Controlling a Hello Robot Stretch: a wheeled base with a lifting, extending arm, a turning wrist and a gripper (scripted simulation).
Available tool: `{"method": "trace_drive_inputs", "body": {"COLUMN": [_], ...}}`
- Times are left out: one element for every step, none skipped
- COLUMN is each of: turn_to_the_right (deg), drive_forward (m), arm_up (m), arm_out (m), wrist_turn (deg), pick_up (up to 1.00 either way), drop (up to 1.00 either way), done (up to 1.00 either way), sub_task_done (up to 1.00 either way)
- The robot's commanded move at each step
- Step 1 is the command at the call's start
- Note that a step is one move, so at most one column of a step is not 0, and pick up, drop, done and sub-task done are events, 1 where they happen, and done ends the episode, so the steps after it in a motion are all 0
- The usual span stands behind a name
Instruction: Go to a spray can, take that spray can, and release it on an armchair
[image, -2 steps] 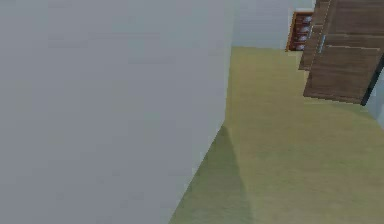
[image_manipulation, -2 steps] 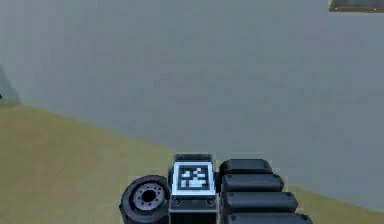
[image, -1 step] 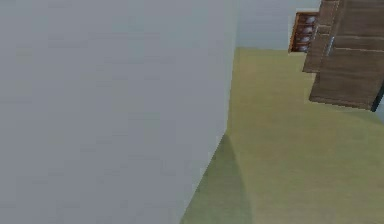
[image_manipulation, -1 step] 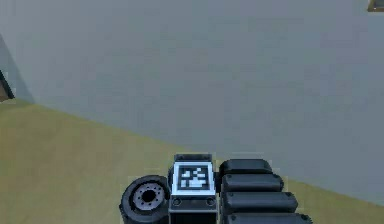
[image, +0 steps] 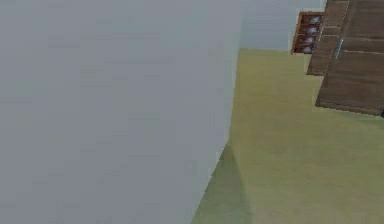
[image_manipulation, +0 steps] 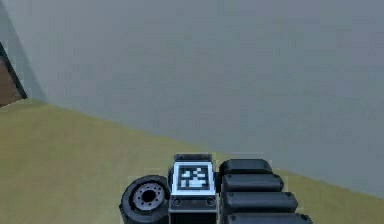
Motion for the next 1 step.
{"method": "trace_drive_inputs", "body": {"turn_to_the_right": [45.0], "drive_forward": [0.00], "arm_up": [0.00], "arm_out": [0.00], "wrist_turn": [0.0], "pick_up": [0.00], "drop": [0.00], "done": [0.00], "sub_task_done": [0.00]}}
